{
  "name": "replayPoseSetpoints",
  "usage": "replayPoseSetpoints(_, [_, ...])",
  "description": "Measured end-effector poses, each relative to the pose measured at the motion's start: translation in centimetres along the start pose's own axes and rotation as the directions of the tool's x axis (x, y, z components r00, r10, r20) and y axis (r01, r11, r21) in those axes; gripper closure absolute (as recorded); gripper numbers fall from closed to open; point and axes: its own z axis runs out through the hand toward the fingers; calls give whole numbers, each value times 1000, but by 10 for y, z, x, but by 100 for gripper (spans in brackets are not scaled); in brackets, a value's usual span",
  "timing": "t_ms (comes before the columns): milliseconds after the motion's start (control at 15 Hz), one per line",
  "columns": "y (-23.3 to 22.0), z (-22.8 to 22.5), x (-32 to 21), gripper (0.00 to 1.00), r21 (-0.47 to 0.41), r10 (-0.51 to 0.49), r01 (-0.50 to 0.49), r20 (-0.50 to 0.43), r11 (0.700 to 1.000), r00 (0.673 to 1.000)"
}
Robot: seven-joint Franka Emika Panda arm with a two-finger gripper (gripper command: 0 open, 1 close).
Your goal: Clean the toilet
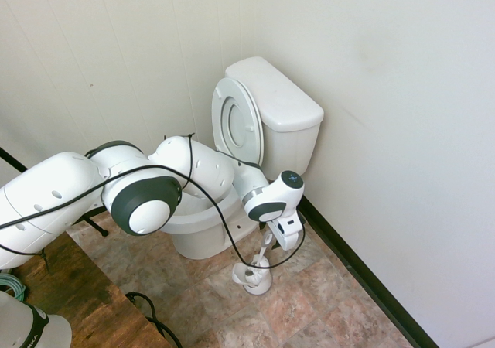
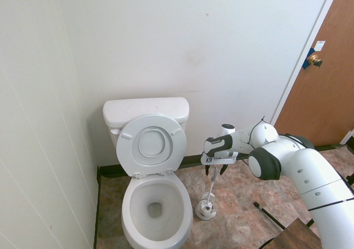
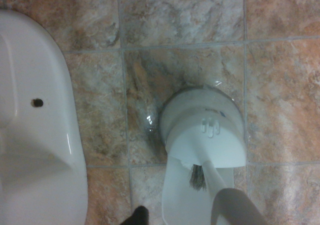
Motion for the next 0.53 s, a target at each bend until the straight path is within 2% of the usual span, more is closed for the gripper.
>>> replayPoseSetpoints(533, [3, 1, 3, 100, 5, 8, -8, 7, 1000, 1000])
